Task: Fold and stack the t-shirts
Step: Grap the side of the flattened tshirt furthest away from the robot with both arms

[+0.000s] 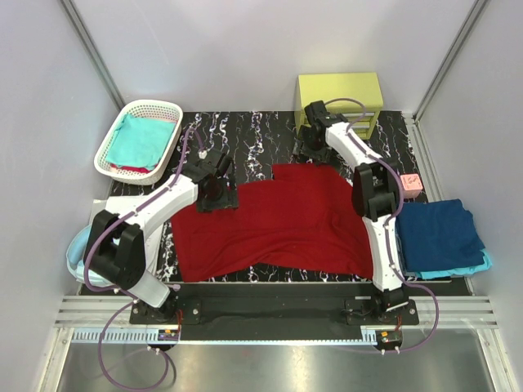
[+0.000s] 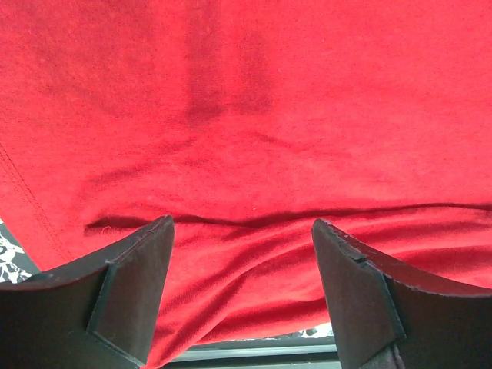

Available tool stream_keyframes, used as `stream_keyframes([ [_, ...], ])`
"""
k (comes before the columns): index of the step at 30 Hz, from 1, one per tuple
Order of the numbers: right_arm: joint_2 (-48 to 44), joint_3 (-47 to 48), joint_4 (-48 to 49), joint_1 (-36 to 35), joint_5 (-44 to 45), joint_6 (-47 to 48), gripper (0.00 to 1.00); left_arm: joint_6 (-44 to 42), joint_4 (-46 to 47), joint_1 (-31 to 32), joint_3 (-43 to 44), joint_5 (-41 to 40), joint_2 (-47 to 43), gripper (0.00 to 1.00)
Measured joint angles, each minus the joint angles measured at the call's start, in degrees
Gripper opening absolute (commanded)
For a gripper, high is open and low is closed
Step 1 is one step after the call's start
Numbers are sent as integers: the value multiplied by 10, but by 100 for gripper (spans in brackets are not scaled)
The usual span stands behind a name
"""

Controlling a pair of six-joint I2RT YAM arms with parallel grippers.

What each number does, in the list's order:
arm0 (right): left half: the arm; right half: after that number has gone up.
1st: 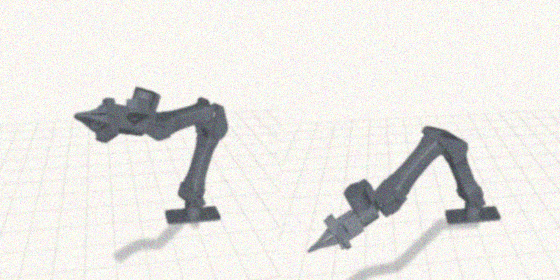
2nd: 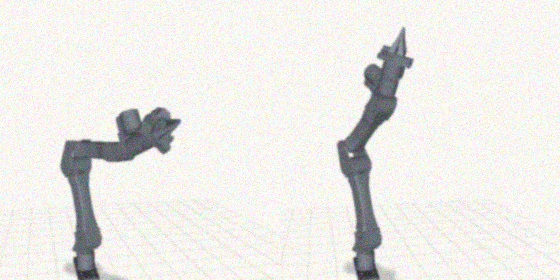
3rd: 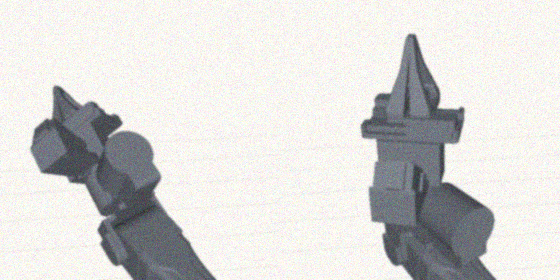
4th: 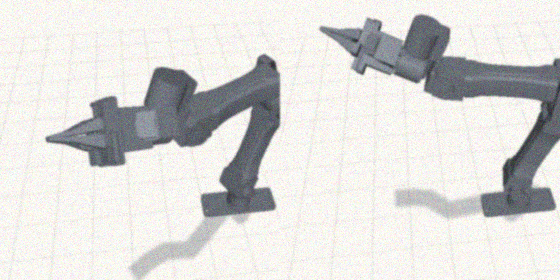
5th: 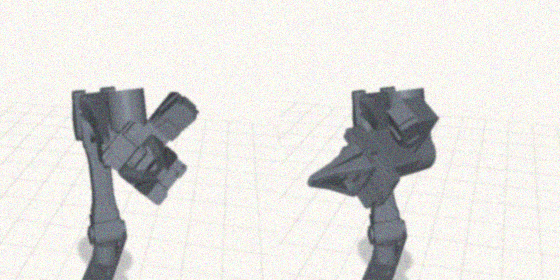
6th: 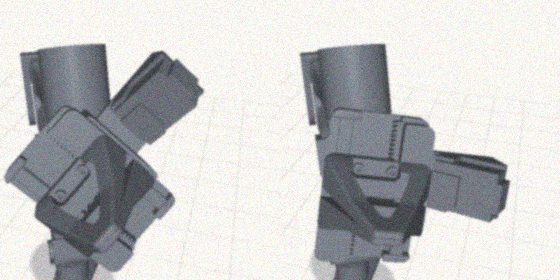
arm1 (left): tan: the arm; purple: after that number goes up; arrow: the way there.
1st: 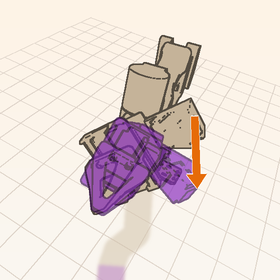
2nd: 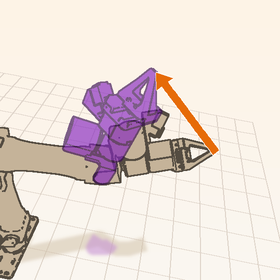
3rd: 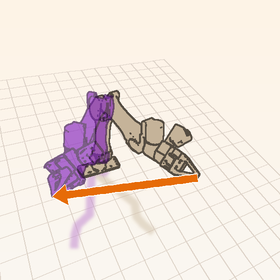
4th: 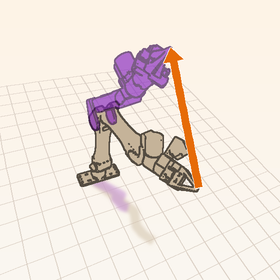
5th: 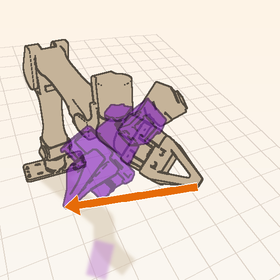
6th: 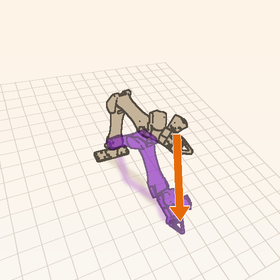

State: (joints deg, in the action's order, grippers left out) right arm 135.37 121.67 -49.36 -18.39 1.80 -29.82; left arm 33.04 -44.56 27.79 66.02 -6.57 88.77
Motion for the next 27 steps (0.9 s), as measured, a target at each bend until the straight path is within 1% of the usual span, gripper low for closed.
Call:
stream_keyframes([
  [7, 50, 35, -18, -9, -26, 2, 75, 0, 2, 0, -15, 2, 0, 76],
  [13, 59, 66, -20, -9, -29, 2, 67, 0, 4, 0, -24, 4, 0, 75],
  [21, 74, 77, -30, -10, -30, 2, 65, 0, 7, 0, -27, 4, 0, 75],
  [24, 75, 65, -26, -10, -30, 2, 61, 0, 7, 0, -29, 4, 0, 75],
  [25, 75, 57, -23, -10, -29, 2, 55, 0, 7, 0, -29, 4, 0, 75],
  [27, 67, 42, -12, -10, -28, 3, 50, 0, 7, 0, -29, 4, 0, 75],
])
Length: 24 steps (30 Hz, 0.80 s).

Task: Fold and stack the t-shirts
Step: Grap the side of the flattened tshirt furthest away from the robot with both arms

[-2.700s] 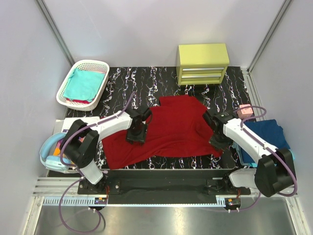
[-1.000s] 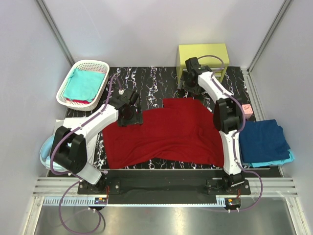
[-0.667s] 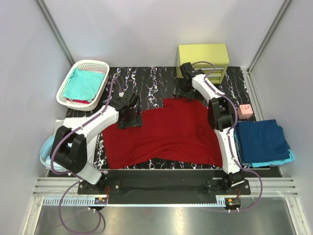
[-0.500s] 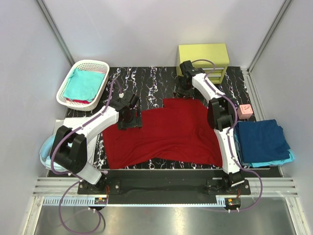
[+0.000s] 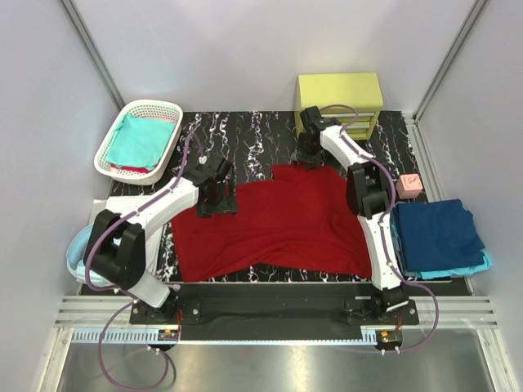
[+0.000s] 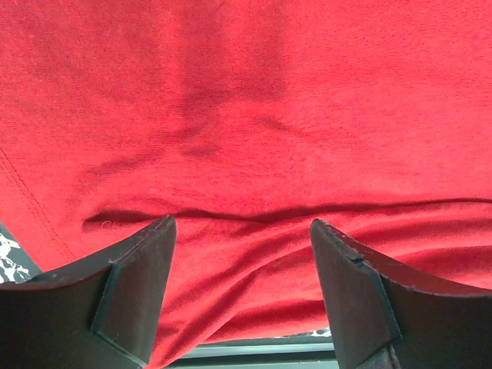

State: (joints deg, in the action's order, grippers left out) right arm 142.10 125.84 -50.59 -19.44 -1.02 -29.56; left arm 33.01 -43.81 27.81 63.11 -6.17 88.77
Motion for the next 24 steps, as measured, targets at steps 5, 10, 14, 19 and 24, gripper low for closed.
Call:
stream_keyframes([
  [5, -16, -35, 21, 0, 0, -1, 28, 0, 0, 0, 0, 0, 0, 74],
  [10, -19, -44, 26, 0, 1, 2, 0, 0, 0, 0, -1, 0, 0, 74],
  [14, -24, -51, 29, -1, 15, -3, 0, 0, 2, 0, -3, -2, 2, 73],
  [19, -41, -75, 30, 1, 55, -9, 0, 0, 2, 0, -3, -2, 9, 73],
  [24, -56, -97, 27, 20, 87, -16, 0, 1, 2, 0, -3, -2, 12, 72],
])
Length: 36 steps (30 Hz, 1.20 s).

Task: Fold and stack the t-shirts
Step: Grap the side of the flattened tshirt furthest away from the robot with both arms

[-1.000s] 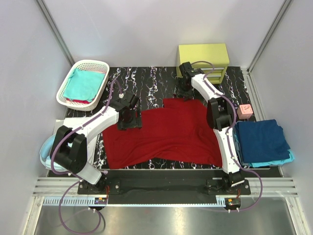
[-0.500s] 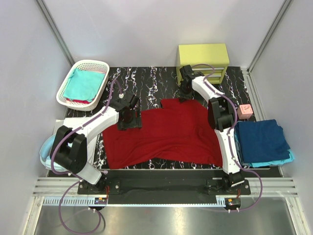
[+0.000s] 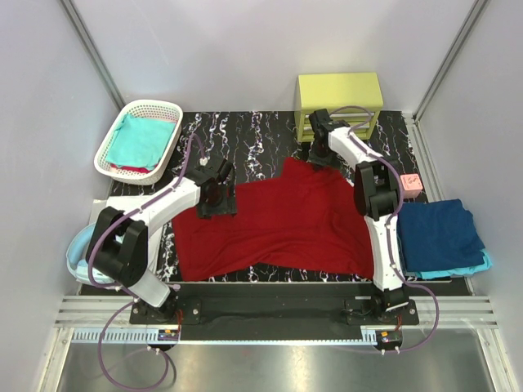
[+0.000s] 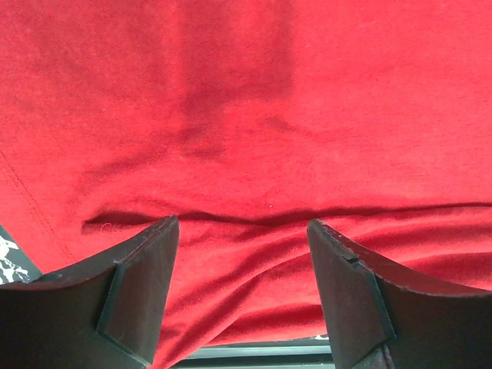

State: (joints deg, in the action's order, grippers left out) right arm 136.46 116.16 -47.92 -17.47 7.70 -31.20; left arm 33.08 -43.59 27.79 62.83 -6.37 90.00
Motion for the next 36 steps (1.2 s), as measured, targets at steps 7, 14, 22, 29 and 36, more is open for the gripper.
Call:
stream_keyframes([
  [7, -10, -4, -3, 42, 23, -8, 0, 0, 0, 0, 0, -1, 6, 72],
  [14, -10, 42, -21, 77, 22, -8, 0, 0, -5, -5, 37, -3, 61, 72],
  [22, -8, 67, -25, 77, 16, -7, 0, 0, -16, -50, 175, -19, 142, 79],
  [29, -8, 58, -21, 77, 11, -7, 0, 0, -17, -127, 319, -27, 235, 72],
  [36, -8, 35, -16, 77, 1, -7, 0, -12, -23, -162, 358, -24, 316, 69],
])
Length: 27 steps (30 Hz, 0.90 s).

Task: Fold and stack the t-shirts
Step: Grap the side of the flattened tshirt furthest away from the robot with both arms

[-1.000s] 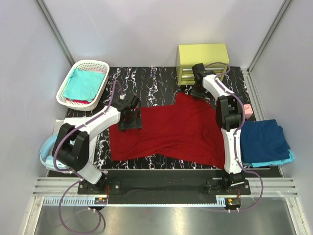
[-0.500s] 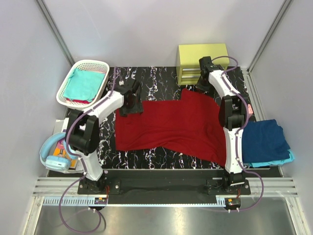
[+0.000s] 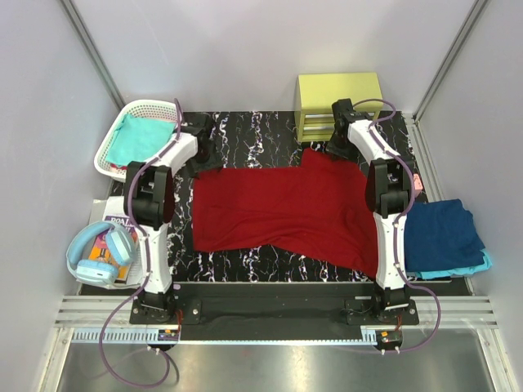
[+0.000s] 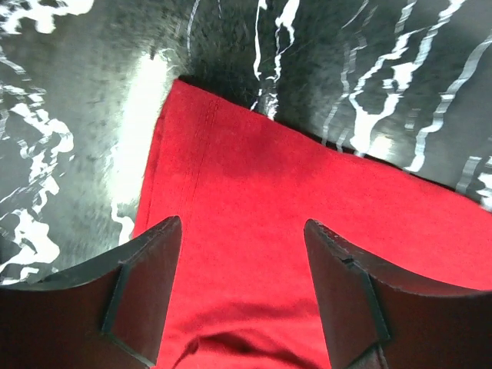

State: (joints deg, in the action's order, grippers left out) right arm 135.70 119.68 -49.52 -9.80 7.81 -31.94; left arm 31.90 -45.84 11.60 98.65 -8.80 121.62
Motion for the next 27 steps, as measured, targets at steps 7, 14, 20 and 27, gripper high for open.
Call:
stream_keyframes([
  [7, 0, 0, 4, 0, -5, 0, 0, -20, -12, 0, 41, 12, 57, 70],
  [14, 0, -7, 8, 0, -10, 0, 0, -28, -12, -5, 97, 15, 74, 72],
  [20, 0, -12, 9, 0, -10, 0, 0, -31, -11, -9, 142, 25, 91, 71],
  [27, 0, -13, 10, 0, -10, 1, 0, -30, -15, -10, 132, 33, 112, 68],
])
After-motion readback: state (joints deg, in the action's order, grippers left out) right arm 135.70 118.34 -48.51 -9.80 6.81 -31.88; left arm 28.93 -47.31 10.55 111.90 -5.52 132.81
